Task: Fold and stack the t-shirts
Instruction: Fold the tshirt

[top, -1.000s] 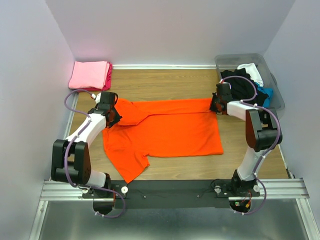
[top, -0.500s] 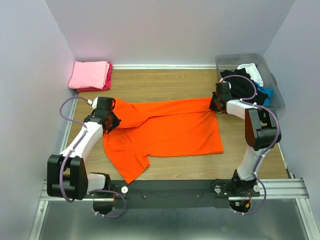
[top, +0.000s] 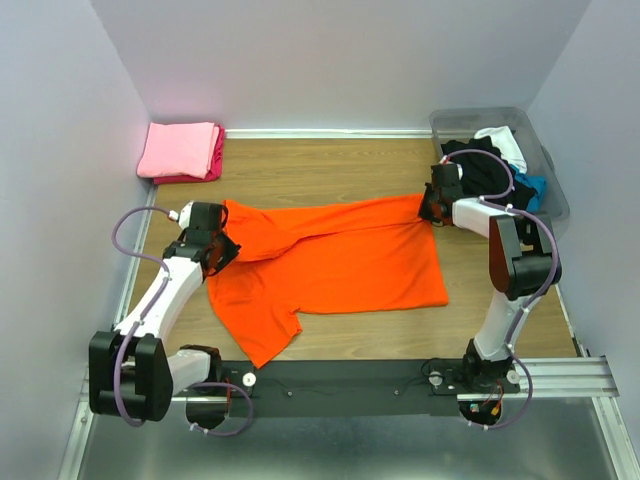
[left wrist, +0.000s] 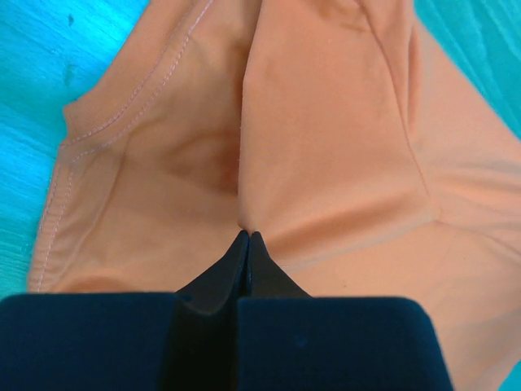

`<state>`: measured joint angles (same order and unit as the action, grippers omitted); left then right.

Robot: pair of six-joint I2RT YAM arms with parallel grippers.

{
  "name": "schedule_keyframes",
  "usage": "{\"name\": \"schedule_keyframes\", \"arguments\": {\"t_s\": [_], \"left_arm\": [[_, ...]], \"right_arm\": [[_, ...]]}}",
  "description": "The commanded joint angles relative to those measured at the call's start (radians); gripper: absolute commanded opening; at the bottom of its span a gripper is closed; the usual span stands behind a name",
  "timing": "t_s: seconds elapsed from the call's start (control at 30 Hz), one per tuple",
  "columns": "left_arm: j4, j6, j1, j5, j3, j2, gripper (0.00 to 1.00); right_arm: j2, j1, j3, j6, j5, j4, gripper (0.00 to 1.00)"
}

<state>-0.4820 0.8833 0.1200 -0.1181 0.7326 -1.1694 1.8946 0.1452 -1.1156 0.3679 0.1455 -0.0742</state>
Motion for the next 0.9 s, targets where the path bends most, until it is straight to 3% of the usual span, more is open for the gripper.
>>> {"name": "schedule_keyframes", "arguments": {"t_s": [0.0,0.23,0.3,0.37,0.4,0.53,0.73,0.87], "left_arm": [[-0.040,0.032,0.000,-0.051,0.016,0.036,0.00],[0.028,0.083,0.003,-0.015,-0.131,0.031,0.11],[0.040,0.098,0.003,-0.014,-0.150,0.030,0.34],[0.045,0.115,0.003,-0.014,-0.148,0.054,0.49],[0.048,0.123,0.003,-0.028,-0.139,0.069,0.63],[0.054,0.106,0.000,-0.112,-0.090,0.132,0.84],[0.196,-0.090,-0.052,-0.120,0.027,0.024,0.87],[0.292,-0.181,-0.108,-0.034,0.112,-0.181,0.87]], "right_arm": [[0.063,0.004,0.010,0.016,0.062,-0.110,0.02],[0.057,0.004,-0.001,0.062,0.060,-0.154,0.05],[0.049,0.004,-0.006,0.088,0.052,-0.176,0.08],[0.043,0.004,-0.007,0.112,0.045,-0.199,0.12],[0.034,0.004,-0.012,0.117,0.033,-0.208,0.14],[-0.017,0.004,-0.020,0.135,-0.012,-0.233,0.27],[-0.071,0.004,-0.042,0.129,-0.021,-0.234,0.51],[-0.126,0.005,-0.049,0.126,-0.018,-0.237,0.64]]}}
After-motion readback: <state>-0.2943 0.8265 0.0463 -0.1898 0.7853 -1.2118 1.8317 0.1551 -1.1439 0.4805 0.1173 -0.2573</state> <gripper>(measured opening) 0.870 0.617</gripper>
